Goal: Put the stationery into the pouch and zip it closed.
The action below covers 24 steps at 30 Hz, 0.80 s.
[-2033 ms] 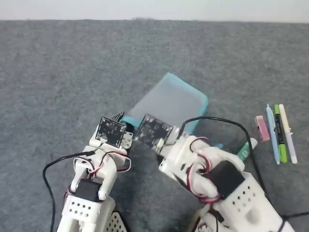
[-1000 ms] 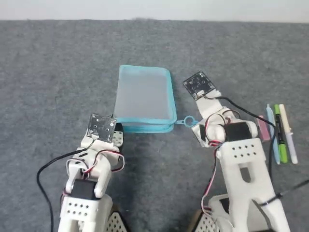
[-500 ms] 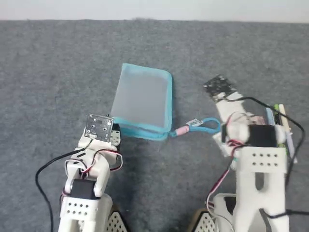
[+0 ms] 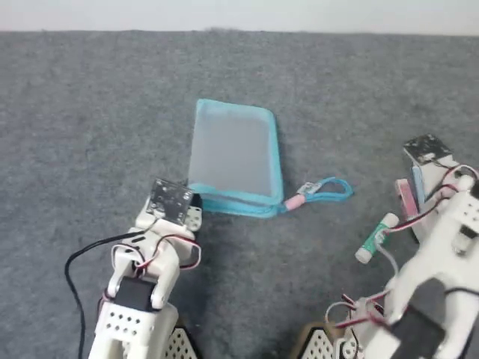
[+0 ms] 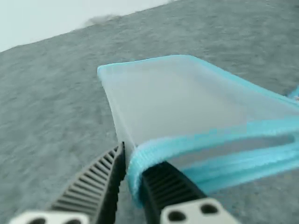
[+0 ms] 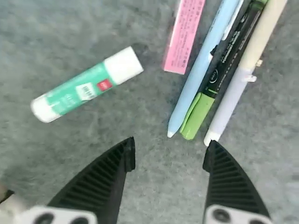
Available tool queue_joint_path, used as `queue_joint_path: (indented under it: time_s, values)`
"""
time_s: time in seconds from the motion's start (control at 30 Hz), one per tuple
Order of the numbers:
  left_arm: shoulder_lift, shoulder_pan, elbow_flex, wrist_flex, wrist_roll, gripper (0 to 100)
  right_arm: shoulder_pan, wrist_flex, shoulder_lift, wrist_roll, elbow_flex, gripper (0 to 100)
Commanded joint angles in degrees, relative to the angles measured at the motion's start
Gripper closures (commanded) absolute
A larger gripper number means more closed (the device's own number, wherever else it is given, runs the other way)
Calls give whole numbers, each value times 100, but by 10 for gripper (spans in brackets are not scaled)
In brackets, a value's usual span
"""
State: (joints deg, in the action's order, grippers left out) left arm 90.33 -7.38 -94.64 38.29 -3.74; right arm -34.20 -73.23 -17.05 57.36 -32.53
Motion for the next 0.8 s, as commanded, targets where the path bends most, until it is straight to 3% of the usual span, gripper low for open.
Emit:
queue_joint_path:
  time_s: [0.0,0.77]
  values:
    - [97,-369,13,35,53,989,-171,488,347,176,352,781]
    - [97,-352,-13,18,44,989,-769,637,3389,158,2629,783]
